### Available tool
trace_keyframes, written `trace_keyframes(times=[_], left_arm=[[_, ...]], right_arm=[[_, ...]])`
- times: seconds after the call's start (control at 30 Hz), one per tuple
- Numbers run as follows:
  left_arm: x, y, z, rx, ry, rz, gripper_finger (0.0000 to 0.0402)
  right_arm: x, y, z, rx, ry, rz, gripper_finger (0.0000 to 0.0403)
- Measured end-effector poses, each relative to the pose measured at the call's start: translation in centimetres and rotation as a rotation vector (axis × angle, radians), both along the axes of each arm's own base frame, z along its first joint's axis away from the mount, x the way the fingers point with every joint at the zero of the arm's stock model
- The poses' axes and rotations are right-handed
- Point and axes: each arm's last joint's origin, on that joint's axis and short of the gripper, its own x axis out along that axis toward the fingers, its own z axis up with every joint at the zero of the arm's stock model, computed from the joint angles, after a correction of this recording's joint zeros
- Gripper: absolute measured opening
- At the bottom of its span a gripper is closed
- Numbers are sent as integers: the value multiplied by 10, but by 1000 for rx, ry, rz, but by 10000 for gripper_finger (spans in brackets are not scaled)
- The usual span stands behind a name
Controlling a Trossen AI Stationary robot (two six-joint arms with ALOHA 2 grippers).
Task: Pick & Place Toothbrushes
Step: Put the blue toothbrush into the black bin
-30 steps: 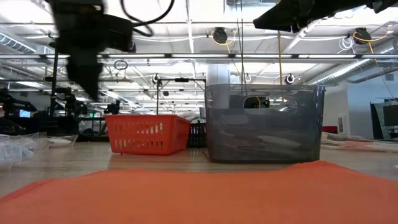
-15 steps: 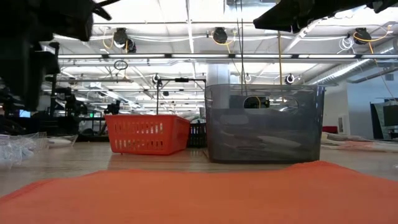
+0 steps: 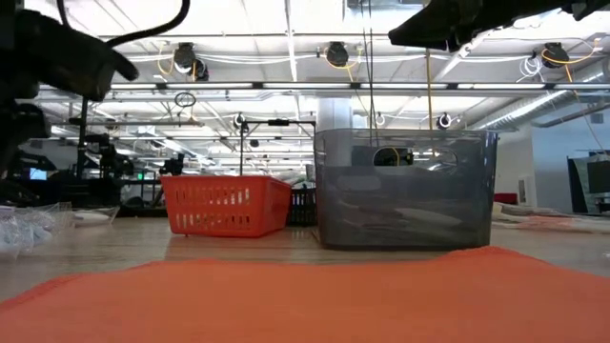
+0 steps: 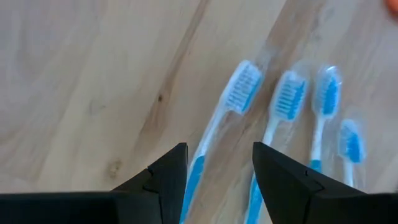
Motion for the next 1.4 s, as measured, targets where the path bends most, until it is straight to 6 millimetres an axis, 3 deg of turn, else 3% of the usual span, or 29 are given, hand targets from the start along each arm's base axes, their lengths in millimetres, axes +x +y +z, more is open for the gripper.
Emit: trace_keyframes(times=[0.43,0.53,0.7,0.97,1.2,1.4], left_arm=[[3,-4,-28,70,108,-41,177],[3,-4,-28,65,116,-70,139],[2,1,-24,64,117,-67,22],[9,8,-16,41,100,-27,6],[25,7,13,86,56,-110,3],[49,4,57,235,-130,-228,2]], right_arm=[[0,0,-1,3,12,-1,116],[0,0,-1,3,12,0,116],[0,0,-1,3,12,0,116],[0,0,-3,12,23,-2,116],[0,1,-3,27,21,20,116],[2,3,-1,43,-6,109,116]])
